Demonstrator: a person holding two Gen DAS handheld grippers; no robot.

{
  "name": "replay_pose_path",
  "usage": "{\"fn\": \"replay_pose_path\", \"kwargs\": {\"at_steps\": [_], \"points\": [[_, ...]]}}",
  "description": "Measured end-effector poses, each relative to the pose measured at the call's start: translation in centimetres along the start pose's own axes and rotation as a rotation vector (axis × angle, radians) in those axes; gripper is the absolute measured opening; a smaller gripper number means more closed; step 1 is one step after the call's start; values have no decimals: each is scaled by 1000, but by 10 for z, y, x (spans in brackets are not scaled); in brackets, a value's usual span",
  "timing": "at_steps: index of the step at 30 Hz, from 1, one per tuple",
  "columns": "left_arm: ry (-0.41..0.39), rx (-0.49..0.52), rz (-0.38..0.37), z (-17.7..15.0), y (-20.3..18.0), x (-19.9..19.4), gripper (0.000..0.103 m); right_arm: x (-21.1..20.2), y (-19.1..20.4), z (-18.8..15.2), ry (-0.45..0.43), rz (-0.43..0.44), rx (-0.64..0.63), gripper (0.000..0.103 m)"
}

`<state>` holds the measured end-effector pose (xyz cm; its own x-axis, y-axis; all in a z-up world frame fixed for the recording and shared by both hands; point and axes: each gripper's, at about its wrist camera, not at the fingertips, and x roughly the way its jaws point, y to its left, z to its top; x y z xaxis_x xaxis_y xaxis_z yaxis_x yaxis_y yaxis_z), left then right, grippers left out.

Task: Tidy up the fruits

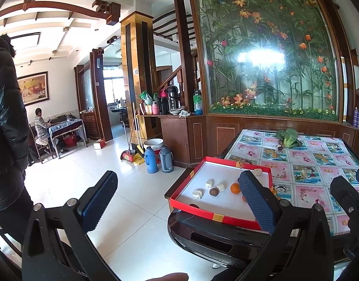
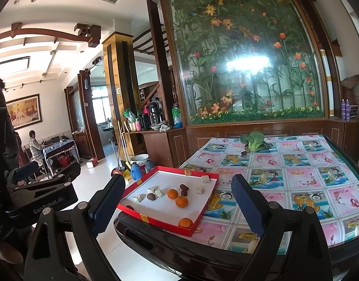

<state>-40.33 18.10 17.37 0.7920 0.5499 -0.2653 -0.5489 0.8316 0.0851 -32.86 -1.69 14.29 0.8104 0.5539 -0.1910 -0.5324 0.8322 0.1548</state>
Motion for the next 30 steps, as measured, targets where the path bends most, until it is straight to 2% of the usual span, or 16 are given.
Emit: {"fn": "replay_pose_path", "kwargs": {"at_steps": [30], "points": [[8,8,-15,-7,-8,-3,103,1,2,1,10,-1,-7,94]]}}
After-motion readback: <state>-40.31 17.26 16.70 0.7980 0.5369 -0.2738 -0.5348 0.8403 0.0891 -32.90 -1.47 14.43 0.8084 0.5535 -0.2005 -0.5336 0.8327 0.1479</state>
